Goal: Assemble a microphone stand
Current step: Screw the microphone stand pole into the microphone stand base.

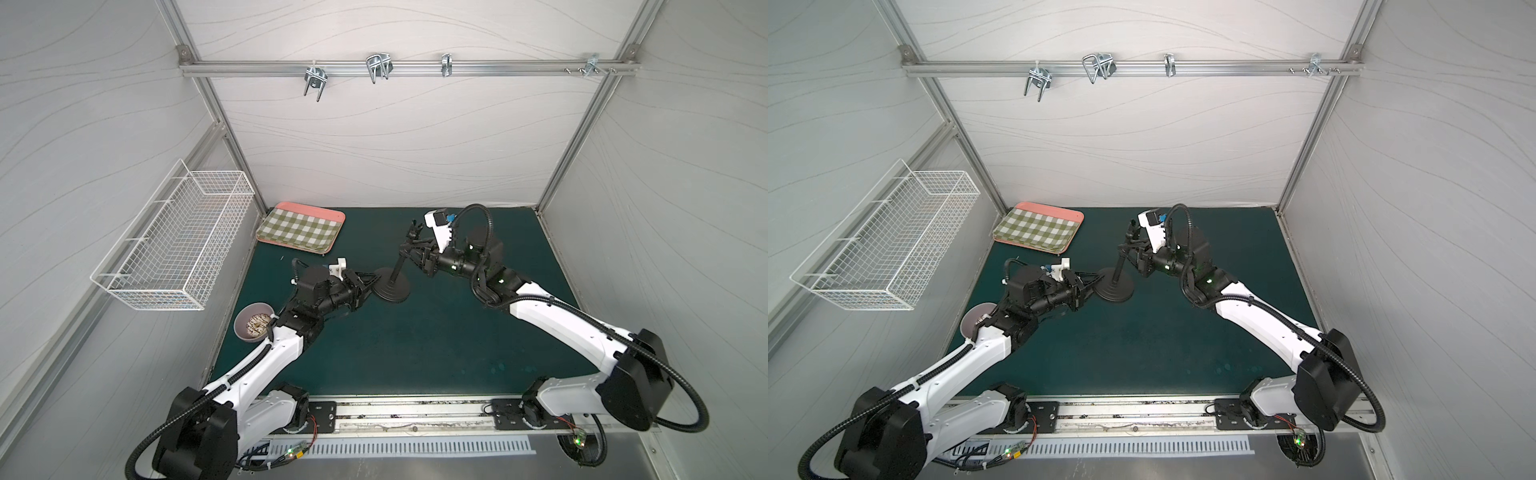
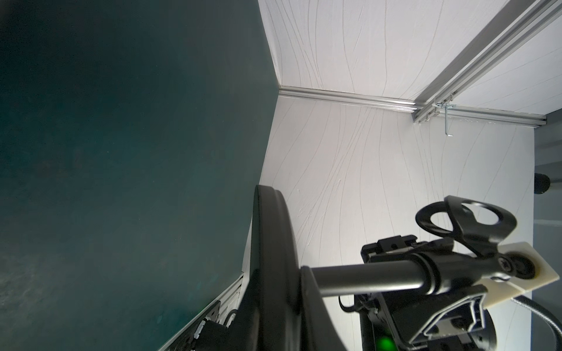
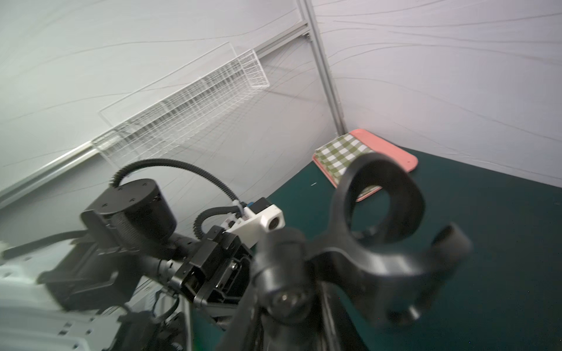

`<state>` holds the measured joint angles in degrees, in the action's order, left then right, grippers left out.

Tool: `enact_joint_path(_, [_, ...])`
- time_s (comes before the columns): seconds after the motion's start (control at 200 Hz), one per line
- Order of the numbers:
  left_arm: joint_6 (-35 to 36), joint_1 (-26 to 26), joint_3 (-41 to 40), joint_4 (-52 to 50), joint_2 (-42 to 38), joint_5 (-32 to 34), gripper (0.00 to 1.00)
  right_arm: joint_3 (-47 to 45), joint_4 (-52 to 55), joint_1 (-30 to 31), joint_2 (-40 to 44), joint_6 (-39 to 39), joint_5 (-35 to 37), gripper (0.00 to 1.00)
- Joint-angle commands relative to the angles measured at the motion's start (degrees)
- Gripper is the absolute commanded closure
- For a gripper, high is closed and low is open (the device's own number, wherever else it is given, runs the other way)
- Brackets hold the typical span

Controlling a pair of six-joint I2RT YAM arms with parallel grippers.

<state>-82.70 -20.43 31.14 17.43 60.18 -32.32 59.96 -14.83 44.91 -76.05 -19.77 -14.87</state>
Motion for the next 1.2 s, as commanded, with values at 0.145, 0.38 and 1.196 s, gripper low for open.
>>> enact_joint_path(0.145, [-0.8, -0.1, 3.3, 7.4, -1.3, -1.3, 1.00, 1.1, 5.7, 18.3, 4.3, -7.4, 42.6, 0.82])
enact_joint_path(0.38, [-0.8, -0.1, 3.2, 7.4, -1.1, -1.4, 1.00, 8.2, 14.7, 24.8, -0.6, -20.3, 62.4, 0.78])
enact_joint_path(1.196, [-1.0, -0.1, 3.7, 8.8, 0.1, -1.8, 1.00, -2.6, 8.7, 6.1, 11.9, -4.1, 6.2, 0.31])
